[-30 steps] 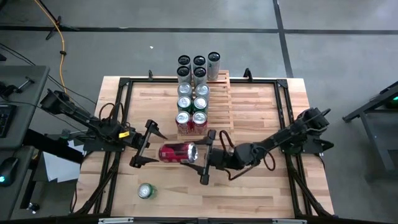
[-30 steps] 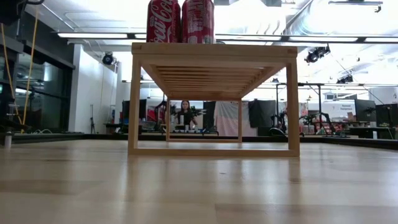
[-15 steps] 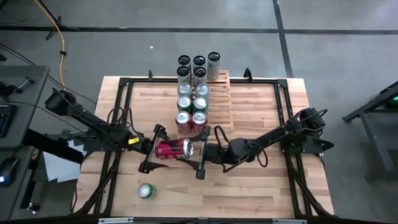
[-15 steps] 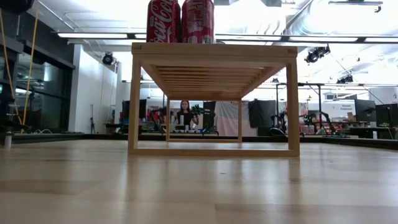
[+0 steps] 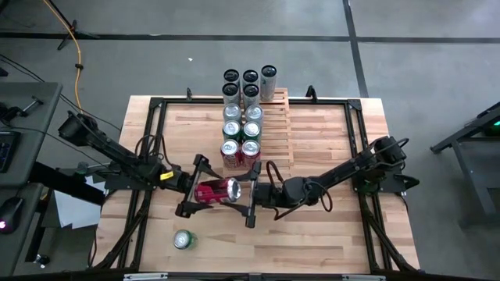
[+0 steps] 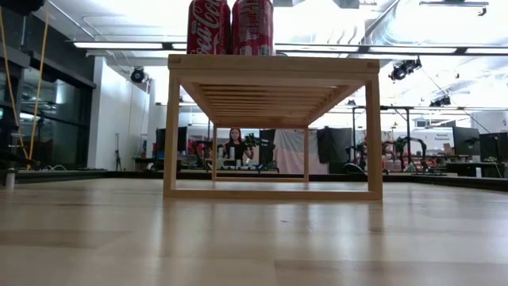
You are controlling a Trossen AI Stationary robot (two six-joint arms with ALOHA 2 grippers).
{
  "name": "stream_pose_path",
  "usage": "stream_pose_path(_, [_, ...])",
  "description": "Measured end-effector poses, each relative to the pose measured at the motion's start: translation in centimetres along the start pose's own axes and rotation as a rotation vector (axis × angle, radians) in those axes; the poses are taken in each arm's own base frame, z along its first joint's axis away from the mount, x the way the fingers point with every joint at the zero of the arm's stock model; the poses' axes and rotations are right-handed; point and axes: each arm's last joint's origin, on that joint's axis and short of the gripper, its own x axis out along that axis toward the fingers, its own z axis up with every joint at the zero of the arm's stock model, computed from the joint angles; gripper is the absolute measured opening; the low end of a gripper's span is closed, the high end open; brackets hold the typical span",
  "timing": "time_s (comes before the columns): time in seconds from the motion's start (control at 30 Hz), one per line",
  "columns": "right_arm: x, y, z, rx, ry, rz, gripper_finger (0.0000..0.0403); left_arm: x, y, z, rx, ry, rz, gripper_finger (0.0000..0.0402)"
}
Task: Place canned beverage on shelf
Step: Put the red soda can aligned with the other red soda cans on the shelf
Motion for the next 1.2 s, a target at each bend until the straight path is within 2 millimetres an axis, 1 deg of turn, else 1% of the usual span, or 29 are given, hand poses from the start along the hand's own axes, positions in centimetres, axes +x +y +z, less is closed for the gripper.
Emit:
stream_pose_path(0.1, [0.0, 0.0, 0.0, -0.012, -0.001, -0.006, 0.0278, 0.0, 0.1, 0.0, -0.008, 0.005, 0.034, 0.0355])
stream_pose_path(0.2, [0.0, -0.1, 0.0, -0.032, 0.002, -0.032, 0.0278, 0.0, 0.2, 0.0, -0.012, 0.01, 0.069, 0.0307])
stream_pose_path(0.23, [0.0, -0.1, 0.0, -0.04, 0.001, -0.036, 0.0278, 0.0, 0.2, 0.0, -0.012, 0.01, 0.076, 0.0301])
stream_pose_path(0.53, [0.0, 0.0, -0.1, -0.066, 0.009, -0.026, 0.0278, -0.1, -0.2, -0.1, 0.027, 0.043, 0.119, 0.03])
stream_pose_path(0.67, [-0.1, 0.1, -0.1, -0.1, 0.033, -0.014, 0.0278, -0.4, -0.6, 0.1, 0.055, 0.072, 0.117, 0.0298])
stream_pose_path(0.7, [-0.1, 0.1, -0.1, -0.108, 0.052, -0.015, 0.0287, -0.6, -0.7, 0.2, 0.062, 0.087, 0.118, 0.0296])
stream_pose_path(0.73, [-0.1, 0.3, 0.0, -0.11, 0.08, -0.021, 0.0309, -0.7, -0.8, 0.3, 0.064, 0.102, 0.119, 0.0294])
stream_pose_path(0.77, [-0.2, 0.4, 0.2, -0.114, 0.107, -0.036, 0.0336, -1.0, -0.9, 0.5, 0.058, 0.11, 0.123, 0.0294])
stream_pose_path(0.8, [-0.5, 0.5, 1.1, -0.109, 0.133, -0.036, 0.0362, -1.3, -1.0, 0.6, 0.056, 0.128, 0.127, 0.0294])
stream_pose_path(0.83, [-0.6, 0.5, 2.2, -0.09, 0.131, -0.036, 0.0376, -1.4, -1.2, 0.9, 0.053, 0.14, 0.117, 0.0294])
stream_pose_path(0.87, [-0.6, 0.6, 3.2, -0.072, 0.132, -0.033, 0.0381, -1.7, -1.4, 1.2, 0.05, 0.162, 0.119, 0.0294])
stream_pose_path(0.93, [-0.8, 1.0, 3.8, -0.089, 0.202, -0.03, 0.0365, -2.0, -1.6, 1.9, 0.037, 0.212, 0.144, 0.0294])
stream_pose_path(1.0, [-0.7, 1.5, 3.4, -0.122, 0.288, -0.019, 0.0347, -2.3, -1.8, 2.4, 0.023, 0.269, 0.164, 0.0294])
stream_pose_path(1.03, [-0.8, 1.7, 3.6, -0.131, 0.316, -0.004, 0.034, -2.5, -2.0, 2.6, 0.016, 0.306, 0.162, 0.0294])
stream_pose_path(1.13, [-1.1, 2.4, 5.7, -0.103, 0.338, 0.015, 0.0331, -2.5, -2.4, 3.7, -0.032, 0.419, 0.148, 0.0294])
stream_pose_path(1.2, [-1.5, 2.7, 6.0, -0.088, 0.403, 0.029, 0.0331, -2.3, -2.5, 4.6, -0.074, 0.508, 0.149, 0.0294])
